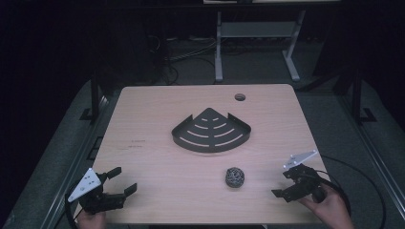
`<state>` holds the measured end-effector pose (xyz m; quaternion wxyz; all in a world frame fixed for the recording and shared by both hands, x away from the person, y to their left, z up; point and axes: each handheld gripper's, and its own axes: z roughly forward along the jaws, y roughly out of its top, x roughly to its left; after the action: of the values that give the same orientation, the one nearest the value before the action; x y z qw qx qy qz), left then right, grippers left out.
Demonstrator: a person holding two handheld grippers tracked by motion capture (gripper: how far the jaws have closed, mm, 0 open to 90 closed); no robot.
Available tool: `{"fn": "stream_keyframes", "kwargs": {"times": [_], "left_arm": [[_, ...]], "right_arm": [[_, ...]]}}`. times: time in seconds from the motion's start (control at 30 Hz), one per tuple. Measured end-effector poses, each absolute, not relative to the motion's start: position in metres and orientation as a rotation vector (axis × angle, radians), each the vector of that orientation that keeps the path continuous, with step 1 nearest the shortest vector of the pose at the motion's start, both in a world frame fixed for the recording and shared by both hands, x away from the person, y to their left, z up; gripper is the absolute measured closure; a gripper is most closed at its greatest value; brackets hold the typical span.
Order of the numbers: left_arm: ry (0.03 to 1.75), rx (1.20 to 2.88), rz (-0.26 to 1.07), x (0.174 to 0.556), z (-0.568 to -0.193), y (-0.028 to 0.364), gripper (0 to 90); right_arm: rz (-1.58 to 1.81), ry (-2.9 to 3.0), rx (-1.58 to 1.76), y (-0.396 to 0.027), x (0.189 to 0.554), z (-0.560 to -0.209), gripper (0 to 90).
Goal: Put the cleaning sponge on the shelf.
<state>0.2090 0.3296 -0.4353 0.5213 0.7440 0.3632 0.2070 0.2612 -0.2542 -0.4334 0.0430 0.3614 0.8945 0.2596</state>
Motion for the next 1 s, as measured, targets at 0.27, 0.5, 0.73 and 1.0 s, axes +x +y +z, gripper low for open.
{"fn": "stream_keyframes", "kwargs": {"times": [0.27, 0.5, 0.73, 1.0], "left_arm": [[0.874, 1.78, 0.498, 0.209, -0.435, 0.33, 13.3], [0.872, 1.781, 0.501, 0.209, -0.435, 0.331, 13.3], [0.874, 1.779, 0.502, 0.209, -0.435, 0.331, 13.3], [0.874, 1.778, 0.502, 0.21, -0.435, 0.331, 13.3]], "right_arm": [[0.786, 2.774, 1.057, -0.241, 0.264, -0.432, 17.5], [0.775, 2.796, 1.021, -0.231, 0.267, -0.432, 17.5], [0.763, 2.82, 0.985, -0.222, 0.269, -0.43, 17.5], [0.759, 2.838, 0.951, -0.214, 0.271, -0.427, 17.4]]}}
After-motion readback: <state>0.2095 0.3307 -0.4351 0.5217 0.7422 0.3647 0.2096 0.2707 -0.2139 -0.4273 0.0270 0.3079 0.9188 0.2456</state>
